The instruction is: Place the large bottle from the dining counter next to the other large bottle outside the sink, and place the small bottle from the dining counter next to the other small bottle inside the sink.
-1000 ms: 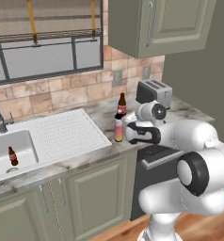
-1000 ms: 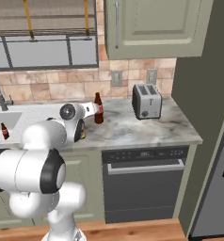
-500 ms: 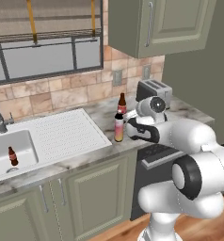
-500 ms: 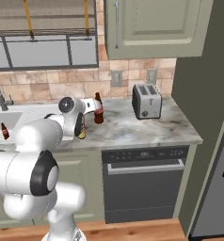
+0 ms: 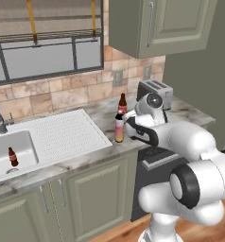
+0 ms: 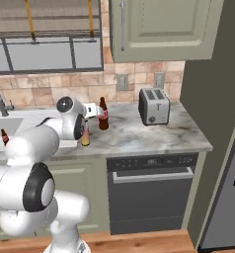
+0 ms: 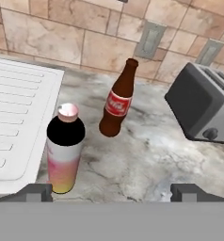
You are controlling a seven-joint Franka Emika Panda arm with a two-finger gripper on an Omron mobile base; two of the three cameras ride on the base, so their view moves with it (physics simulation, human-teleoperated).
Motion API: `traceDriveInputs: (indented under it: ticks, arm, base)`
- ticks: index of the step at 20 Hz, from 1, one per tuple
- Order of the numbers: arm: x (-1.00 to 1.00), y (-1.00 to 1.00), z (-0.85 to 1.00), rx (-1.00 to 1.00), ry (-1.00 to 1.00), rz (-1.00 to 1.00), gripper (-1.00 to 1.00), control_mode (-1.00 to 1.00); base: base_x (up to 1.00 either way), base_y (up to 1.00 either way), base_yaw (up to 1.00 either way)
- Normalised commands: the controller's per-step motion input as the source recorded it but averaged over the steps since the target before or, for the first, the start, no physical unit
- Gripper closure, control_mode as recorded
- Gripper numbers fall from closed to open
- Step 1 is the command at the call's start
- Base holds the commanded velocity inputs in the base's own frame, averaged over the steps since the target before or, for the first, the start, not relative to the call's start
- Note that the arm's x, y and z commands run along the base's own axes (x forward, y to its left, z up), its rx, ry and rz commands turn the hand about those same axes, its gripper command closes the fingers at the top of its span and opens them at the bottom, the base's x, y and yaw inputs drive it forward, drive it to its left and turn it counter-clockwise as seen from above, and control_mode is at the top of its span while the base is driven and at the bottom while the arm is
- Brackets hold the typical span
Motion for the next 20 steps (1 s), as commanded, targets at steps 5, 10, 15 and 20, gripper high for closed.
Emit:
traceDriveInputs:
  ticks: [5, 10, 15, 20]
  arm:
    - [-0.03, 0.00, 0.00, 0.01, 0.12, -0.01, -1.00, -1.00]
    - [-0.01, 0.00, -0.01, 0.03, 0.10, 0.00, -1.00, -1.00]
    - [-0.21, 0.01, -0.21, 0.00, 0.05, 0.00, -1.00, -1.00]
    - [-0.47, 0.04, -0.27, 0.00, 0.01, 0.00, -1.00, -1.00]
  base:
    - [0.00, 0.00, 0.00]
    - [0.00, 0.00, 0.00]
    - [0.00, 0.00, 0.00]
    - [0.00, 0.00, 0.00]
